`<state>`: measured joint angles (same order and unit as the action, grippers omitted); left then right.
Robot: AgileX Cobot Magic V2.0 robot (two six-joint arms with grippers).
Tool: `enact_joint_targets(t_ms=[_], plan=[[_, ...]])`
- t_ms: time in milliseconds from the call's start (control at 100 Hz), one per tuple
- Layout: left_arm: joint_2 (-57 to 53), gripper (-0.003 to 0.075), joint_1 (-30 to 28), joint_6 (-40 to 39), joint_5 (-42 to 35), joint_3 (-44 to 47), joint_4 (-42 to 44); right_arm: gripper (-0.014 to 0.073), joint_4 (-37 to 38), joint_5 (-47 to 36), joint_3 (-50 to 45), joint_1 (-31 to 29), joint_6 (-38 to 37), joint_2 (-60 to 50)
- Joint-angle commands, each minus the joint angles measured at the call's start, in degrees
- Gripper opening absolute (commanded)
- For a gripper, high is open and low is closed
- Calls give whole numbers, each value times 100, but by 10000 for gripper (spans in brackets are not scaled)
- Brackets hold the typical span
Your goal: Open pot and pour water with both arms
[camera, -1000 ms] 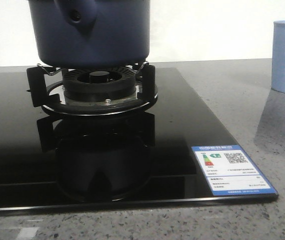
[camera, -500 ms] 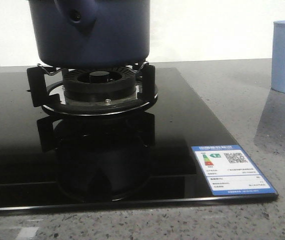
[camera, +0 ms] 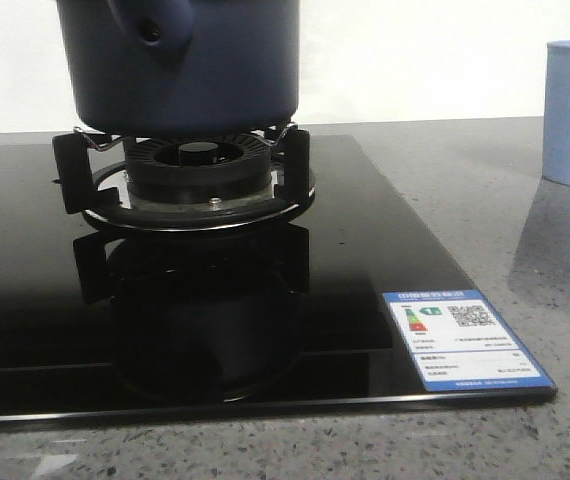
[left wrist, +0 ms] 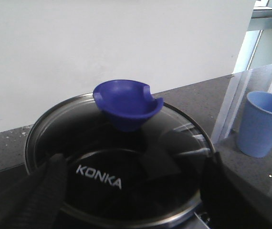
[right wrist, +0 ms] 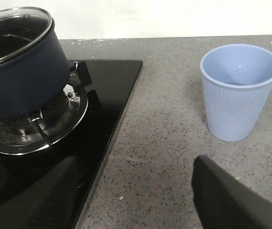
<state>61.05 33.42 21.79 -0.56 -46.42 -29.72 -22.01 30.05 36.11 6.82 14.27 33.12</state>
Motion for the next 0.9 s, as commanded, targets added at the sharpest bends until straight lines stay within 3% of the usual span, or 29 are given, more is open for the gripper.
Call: enact_joint_targets(t_ms=[0,320,650,790,890], plan=[[353,541,19,2,-506,-517,106,463,-93,-396,214,-3,66,47],[1683,541,-4,2,-630,-1471,319,463,-93,-396,214,-3,66,47],[2048,540,-217,-9,-579,-1911,308,463,-93,-396,214,-3,66,47],[2110,524,-217,-9,-509,-1951,308,463,-93,-409,214,-3,75,47],[2110,462,-217,-9,-481,-1951,308,463,-93,-409,214,-3,75,47]])
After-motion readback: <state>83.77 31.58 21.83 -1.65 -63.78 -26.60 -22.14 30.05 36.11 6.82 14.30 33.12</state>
